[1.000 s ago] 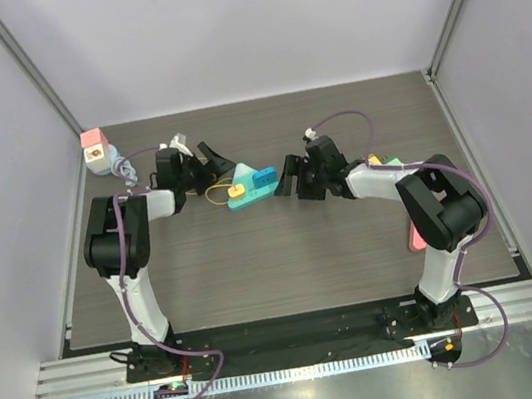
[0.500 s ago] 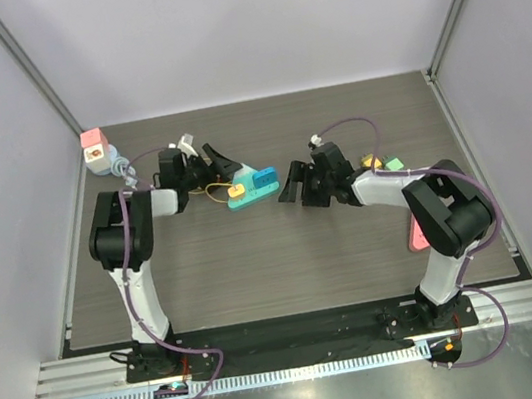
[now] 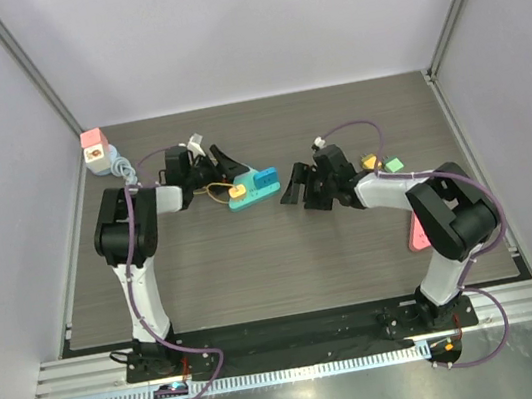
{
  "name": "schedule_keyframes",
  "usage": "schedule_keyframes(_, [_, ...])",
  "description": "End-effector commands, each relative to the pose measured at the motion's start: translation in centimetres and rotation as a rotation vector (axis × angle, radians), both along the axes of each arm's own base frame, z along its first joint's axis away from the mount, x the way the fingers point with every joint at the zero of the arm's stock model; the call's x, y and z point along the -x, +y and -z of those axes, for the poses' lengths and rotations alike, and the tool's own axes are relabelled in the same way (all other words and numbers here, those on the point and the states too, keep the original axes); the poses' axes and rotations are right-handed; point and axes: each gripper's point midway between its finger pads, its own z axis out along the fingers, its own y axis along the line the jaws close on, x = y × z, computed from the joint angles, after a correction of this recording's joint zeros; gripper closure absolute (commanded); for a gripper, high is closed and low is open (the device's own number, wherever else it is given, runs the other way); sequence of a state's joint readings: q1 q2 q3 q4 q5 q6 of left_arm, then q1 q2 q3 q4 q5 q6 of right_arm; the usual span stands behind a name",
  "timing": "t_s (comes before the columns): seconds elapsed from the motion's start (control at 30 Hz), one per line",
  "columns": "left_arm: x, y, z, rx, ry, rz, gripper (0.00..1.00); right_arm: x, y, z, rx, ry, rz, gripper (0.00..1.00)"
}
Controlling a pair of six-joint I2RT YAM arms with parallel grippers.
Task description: Pull the plug off the socket
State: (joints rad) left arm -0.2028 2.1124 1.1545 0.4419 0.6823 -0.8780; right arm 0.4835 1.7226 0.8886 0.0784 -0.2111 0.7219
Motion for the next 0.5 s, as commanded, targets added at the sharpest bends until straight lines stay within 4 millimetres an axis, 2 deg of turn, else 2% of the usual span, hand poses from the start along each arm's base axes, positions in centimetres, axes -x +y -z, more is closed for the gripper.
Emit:
schedule_keyframes(0.0, [0.5, -0.4, -0.1, 0.012, 0.040, 0.018, 0.34, -0.4, 0.4, -2.9, -0.038, -0.064, 0.020, 0.20])
schedule_keyframes(0.13, [1.4, 0.0, 0.4, -0.014, 0.066, -0.021, 0.47, -0.3, 0.2, -3.3, -0.032, -0.059, 0.060, 0.20])
schedule_keyframes(0.23, [2.2, -0.2, -0.2, -0.037, 0.057, -0.050, 0.54, 0.1, 0.0, -3.5, -0.015, -0.039, 0.131, 0.20])
schedule_keyframes(0.33, [3.8, -1.1, -0.6, -0.057, 0.051, -0.068, 0.61, 1.1, -2.0, -2.1, 0.079, 0.051, 0.236, 0.21])
schedule_keyframes(0.43, [5.6, -1.4, -0.9, -0.050, 0.046, -0.118, 0.66, 1.4, -3.0, -2.1, 0.143, 0.067, 0.264, 0.27])
schedule_keyframes(0.47, [5.8, -1.7, -1.5, -0.036, 0.020, -0.125, 0.66, 2.2, -3.7, -2.2, 0.174, 0.086, 0.268, 0.28])
